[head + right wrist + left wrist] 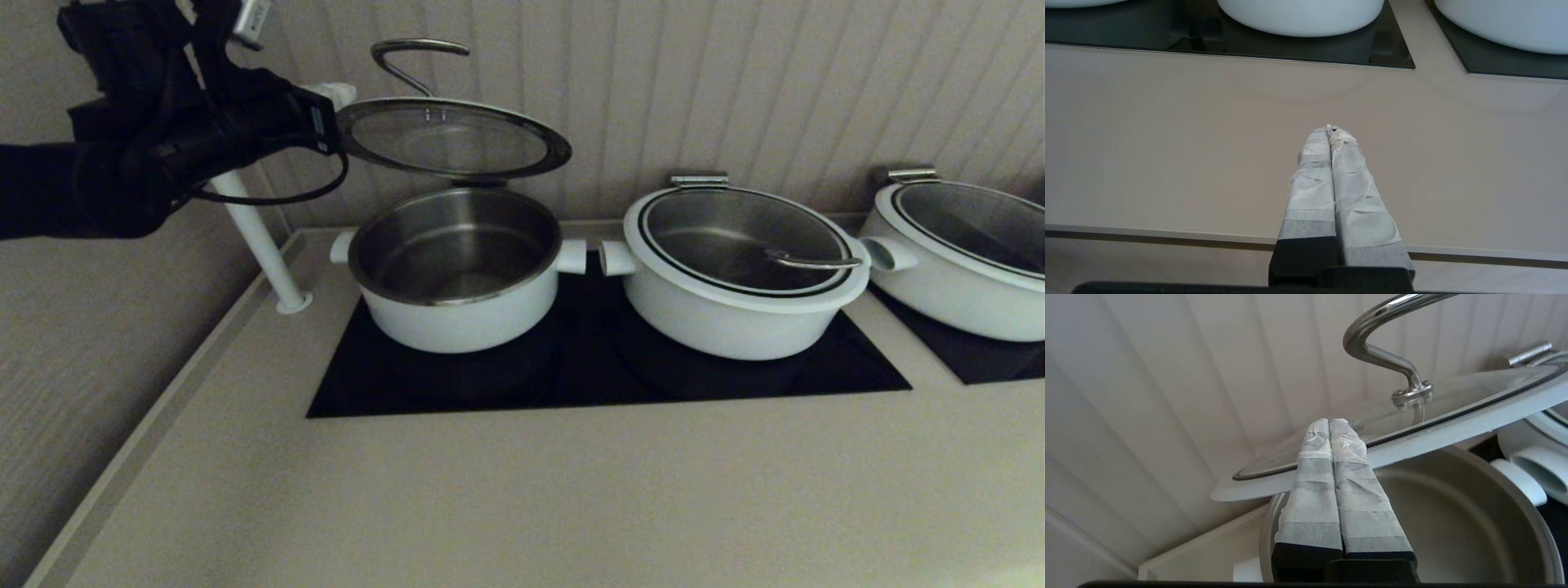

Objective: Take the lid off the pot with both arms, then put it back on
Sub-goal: Close the pot lid

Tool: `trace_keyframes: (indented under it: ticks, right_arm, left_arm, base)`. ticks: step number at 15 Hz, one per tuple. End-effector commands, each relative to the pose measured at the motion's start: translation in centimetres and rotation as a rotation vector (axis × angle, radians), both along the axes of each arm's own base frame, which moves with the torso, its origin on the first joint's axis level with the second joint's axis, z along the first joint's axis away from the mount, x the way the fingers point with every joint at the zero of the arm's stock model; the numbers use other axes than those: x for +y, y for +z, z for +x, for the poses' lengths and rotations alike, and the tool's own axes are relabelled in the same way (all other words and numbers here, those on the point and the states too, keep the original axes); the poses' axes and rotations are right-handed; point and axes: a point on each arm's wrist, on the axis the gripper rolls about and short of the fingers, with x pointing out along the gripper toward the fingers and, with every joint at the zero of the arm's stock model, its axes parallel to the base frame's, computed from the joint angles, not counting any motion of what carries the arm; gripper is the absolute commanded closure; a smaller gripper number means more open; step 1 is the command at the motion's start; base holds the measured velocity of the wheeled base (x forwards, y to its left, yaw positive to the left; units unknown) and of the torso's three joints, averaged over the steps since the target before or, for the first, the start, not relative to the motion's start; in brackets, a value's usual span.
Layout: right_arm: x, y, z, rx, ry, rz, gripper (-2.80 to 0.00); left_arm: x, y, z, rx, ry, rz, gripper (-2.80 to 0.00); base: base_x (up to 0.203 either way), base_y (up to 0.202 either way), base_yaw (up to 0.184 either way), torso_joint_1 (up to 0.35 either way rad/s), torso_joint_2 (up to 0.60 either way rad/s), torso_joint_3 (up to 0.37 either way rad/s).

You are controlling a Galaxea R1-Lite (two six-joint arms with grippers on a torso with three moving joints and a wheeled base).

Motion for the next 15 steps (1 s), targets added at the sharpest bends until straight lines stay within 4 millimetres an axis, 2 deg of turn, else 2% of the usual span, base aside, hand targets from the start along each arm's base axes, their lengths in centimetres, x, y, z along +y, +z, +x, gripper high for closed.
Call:
trace_keyframes:
  ticks: [1, 10, 15]
  right_arm:
    - [0.0, 0.0, 0.0, 0.0, 0.001, -0.001, 0.0]
    - [0.0, 0.0, 0.0, 0.001, 0.0, -0.001, 0.0]
    - [0.0, 0.0, 0.0, 0.001, 0.002, -0.001, 0.0]
  left_arm:
    - [0.0, -0.3, -0.4, 0.009, -0.001, 0.01, 0.0]
    - [0.1, -0.8, -1.1, 0.031, 0.0, 0.017, 0.0]
    - [0.2, -2.1, -2.2, 0.083, 0.001, 0.036, 0.0]
  base:
    - [0.0, 0.0, 0.0, 0.0, 0.0, 0.0]
    - [0.0, 0.0, 0.0, 0.0, 0.0, 0.0]
    - [0.0, 0.0, 0.0, 0.0, 0.0, 0.0]
